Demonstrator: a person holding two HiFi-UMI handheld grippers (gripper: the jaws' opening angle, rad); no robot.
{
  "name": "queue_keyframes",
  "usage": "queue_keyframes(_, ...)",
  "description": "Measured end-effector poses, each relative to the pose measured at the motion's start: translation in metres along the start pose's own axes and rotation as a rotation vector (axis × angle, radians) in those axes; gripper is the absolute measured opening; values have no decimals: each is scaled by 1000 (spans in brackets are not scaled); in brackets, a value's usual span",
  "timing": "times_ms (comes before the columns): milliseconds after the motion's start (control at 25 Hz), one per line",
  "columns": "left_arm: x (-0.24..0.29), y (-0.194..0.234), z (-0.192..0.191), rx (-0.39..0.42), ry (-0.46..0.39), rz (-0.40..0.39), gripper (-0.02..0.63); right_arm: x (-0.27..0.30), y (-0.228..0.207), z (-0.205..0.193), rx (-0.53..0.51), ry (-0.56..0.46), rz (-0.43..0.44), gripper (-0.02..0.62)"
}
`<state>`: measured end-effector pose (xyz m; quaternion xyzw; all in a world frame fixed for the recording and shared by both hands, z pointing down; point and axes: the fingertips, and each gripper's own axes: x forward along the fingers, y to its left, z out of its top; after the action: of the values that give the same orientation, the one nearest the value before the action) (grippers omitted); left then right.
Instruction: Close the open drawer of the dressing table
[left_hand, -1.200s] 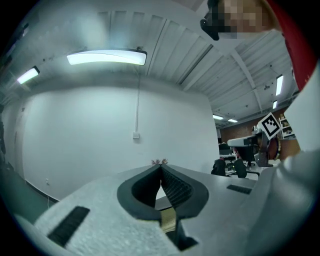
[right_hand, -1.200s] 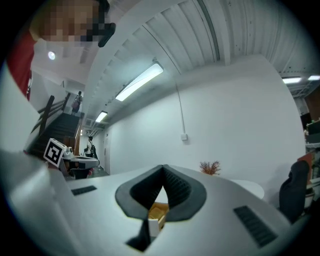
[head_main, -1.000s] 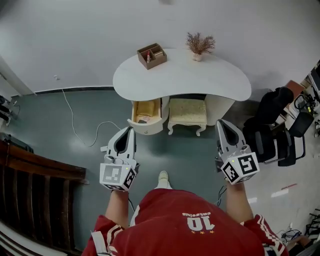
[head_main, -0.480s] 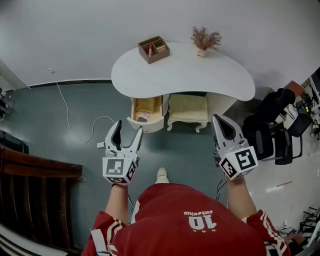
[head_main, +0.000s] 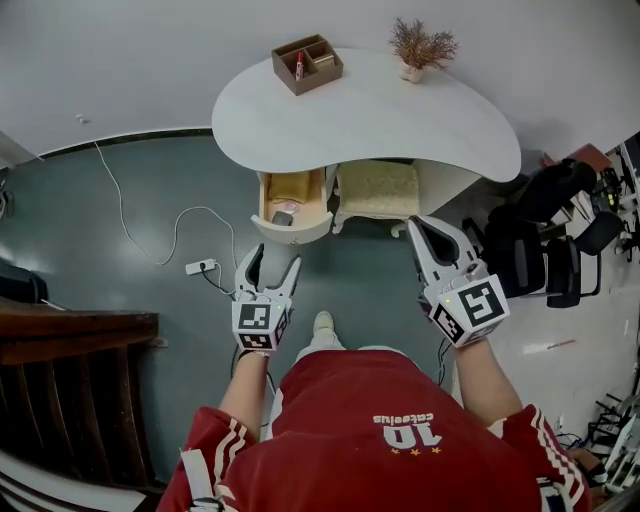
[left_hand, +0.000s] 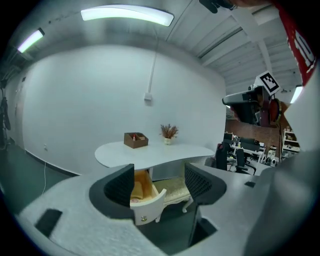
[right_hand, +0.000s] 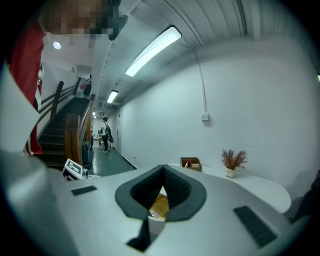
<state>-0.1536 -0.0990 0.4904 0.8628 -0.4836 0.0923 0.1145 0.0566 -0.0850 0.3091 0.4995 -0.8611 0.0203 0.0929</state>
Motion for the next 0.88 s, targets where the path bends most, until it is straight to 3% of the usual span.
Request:
queue_keyframes(200,16,5,-52,-12,97,-20,313,13,7,-20,3,56,13,5)
queue_keyframes(400,33,7,-77,-97,144,-22,306,38,6,-47,59,113,45,5)
queue_keyframes(520,44,7,-94,-104,172,-21,305,56,9,-64,93,142,80,5)
queue_keyframes(880,88,26,-176,-215,307,51,288,103,0,-97,99,208,192,5)
